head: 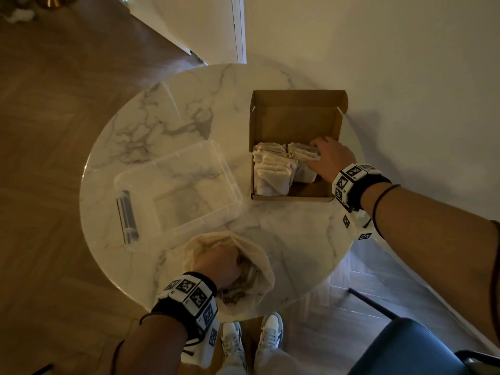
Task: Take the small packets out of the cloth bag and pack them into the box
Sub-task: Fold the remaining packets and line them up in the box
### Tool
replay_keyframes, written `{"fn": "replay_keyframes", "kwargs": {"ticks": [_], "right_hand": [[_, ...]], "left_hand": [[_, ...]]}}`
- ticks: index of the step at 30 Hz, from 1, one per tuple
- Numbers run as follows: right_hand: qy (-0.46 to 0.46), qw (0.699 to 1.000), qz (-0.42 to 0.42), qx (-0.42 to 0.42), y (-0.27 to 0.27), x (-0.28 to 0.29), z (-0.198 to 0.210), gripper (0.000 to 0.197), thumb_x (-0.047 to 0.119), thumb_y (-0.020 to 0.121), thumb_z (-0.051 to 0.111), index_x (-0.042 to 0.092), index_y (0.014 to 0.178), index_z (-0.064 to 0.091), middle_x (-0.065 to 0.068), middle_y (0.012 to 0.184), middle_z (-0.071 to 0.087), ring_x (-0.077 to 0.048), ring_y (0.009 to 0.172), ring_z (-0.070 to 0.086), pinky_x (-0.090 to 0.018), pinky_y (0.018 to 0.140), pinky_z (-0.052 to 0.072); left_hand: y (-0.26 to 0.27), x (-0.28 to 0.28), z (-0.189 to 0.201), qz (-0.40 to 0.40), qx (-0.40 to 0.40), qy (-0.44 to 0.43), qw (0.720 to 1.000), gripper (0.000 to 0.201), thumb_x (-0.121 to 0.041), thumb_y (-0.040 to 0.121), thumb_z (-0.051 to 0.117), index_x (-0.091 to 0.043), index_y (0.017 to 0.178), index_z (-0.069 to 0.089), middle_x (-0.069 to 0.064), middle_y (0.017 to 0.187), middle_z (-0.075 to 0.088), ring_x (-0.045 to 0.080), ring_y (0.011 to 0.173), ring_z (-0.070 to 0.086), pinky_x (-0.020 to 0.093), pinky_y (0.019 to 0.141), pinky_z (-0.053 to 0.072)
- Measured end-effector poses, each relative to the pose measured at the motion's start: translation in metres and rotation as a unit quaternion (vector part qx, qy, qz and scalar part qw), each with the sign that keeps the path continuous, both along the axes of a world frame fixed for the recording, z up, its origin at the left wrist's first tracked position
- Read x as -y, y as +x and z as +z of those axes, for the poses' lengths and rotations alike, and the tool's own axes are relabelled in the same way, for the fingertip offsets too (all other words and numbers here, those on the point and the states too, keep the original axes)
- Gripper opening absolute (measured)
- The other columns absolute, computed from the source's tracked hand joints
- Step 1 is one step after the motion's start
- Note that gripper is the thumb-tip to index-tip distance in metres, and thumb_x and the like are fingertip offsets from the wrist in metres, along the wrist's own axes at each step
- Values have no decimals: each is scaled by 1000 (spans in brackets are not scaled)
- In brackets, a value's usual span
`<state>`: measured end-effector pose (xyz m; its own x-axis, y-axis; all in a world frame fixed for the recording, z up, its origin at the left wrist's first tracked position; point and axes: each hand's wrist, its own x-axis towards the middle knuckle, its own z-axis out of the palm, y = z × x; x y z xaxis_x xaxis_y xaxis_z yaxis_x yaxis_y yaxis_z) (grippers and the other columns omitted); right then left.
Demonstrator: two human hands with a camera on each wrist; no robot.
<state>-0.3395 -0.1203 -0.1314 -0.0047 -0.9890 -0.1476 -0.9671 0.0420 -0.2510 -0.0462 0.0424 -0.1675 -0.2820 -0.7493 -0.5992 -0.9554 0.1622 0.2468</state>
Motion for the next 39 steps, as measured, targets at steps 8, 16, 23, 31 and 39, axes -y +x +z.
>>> {"fn": "replay_keyframes", "kwargs": {"ticks": [8, 16, 23, 31, 39], "right_hand": [[-5, 1000, 9, 26, 9, 1, -3, 33, 22, 86, 65, 17, 118, 60, -9, 114, 58, -30, 105, 57, -35, 86, 45], [-1, 999, -6, 52, 1, -3, 2, 43, 19, 82, 68, 15, 123, 54, -11, 120, 57, -30, 107, 57, -37, 87, 45], [-42, 997, -19, 59, -8, -17, 10, 19, 20, 81, 70, 16, 92, 55, -6, 96, 58, -27, 85, 58, -33, 70, 45], [9, 998, -28, 51, 15, -34, -1, 9, 22, 86, 59, 16, 92, 61, -7, 89, 64, -23, 76, 54, -30, 65, 40], [3, 997, -27, 75, 24, -42, 6, 17, 21, 89, 54, 16, 101, 65, -7, 98, 68, -27, 87, 63, -38, 76, 53]], "left_hand": [[-2, -1, 2, -4, 3, 1, 1000, 33, -40, 94, 43, -25, 115, 64, -4, 115, 65, 17, 101, 61, 34, 91, 50], [-1, -1, 2, -6, 3, 5, 1000, 33, -41, 92, 47, -23, 112, 65, -3, 110, 67, 18, 98, 62, 35, 89, 52], [-4, -2, 4, 2, 11, 10, 1000, 32, -41, 92, 47, -22, 110, 66, -3, 107, 67, 18, 95, 63, 35, 87, 53], [-4, -5, 7, 2, 3, 13, 1000, 33, -43, 93, 44, -22, 106, 66, -3, 102, 68, 17, 90, 63, 34, 84, 53], [-2, -7, 14, 9, -9, 11, 1000, 27, -37, 93, 47, -21, 106, 65, -2, 105, 67, 18, 92, 61, 32, 83, 51]]}}
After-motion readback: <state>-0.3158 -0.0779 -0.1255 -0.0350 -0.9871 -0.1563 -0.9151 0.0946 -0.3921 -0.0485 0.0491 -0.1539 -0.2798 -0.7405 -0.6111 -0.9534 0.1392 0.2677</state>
